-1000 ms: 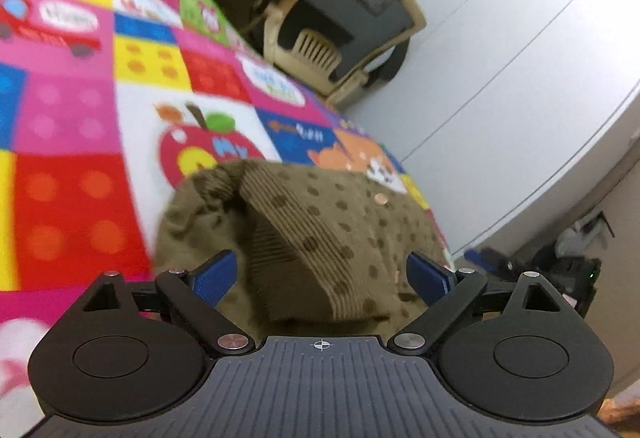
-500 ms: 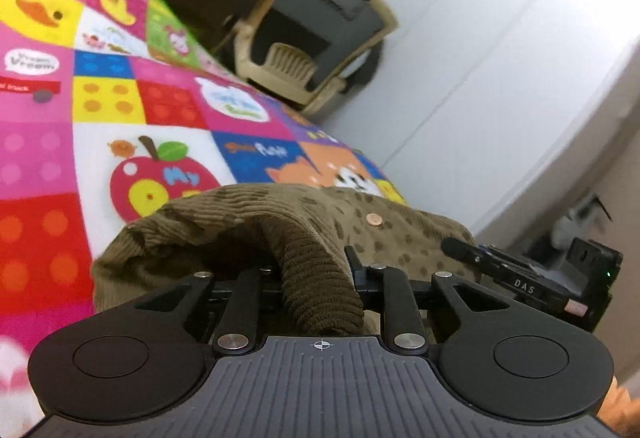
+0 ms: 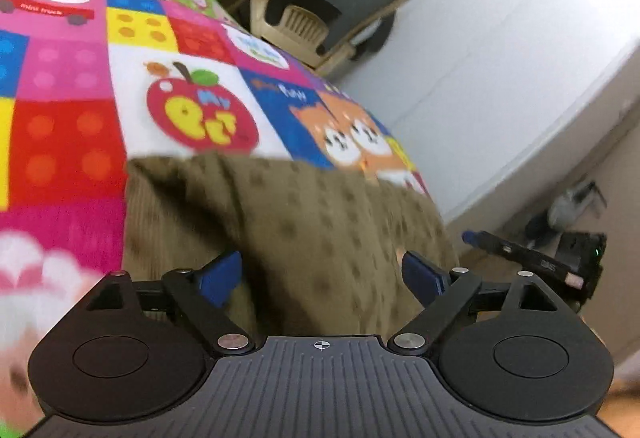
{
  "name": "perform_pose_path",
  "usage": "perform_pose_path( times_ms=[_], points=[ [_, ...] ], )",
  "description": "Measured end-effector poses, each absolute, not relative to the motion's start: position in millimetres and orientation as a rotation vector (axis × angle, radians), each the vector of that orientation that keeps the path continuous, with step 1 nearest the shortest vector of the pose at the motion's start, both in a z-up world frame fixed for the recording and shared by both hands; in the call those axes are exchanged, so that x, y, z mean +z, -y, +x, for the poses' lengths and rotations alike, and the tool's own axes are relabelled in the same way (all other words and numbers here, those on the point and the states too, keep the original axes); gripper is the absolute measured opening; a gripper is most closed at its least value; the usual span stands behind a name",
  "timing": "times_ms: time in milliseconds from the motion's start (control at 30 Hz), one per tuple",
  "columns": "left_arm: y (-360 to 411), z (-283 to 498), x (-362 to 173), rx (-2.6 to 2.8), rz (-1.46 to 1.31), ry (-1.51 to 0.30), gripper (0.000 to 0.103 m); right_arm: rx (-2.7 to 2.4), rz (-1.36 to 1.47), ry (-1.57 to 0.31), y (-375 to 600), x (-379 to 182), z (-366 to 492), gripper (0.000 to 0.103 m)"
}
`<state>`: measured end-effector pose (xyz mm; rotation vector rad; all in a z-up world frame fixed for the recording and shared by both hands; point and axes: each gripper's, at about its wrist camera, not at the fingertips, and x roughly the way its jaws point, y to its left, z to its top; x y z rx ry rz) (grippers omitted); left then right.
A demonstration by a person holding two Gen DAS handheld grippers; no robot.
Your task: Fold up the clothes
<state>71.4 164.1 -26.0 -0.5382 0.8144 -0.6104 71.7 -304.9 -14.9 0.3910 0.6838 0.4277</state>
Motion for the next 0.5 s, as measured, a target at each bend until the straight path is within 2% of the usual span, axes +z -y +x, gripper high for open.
perform_pose_path(
  times_ms=[133, 267, 500],
  points=[
    [-159.4, 115.9, -39.4, -0.57, -0.615, -0.886, 0.093, 0.479, 0.523, -0.849, 295.0, -48.3, 123.3, 0.09],
    [-154.6, 154.6, -46.9, -0.542, -0.626, -0.923, 0.093, 0.512, 0.501, -0.846, 269.1, -59.3, 165.2, 0.09],
    [-161.4, 221.7, -15.6, -0.452, -0.554, -0.794, 0.093, 0.472, 0.465, -0.664, 252.5, -36.9, 225.5, 0.09]
  ],
)
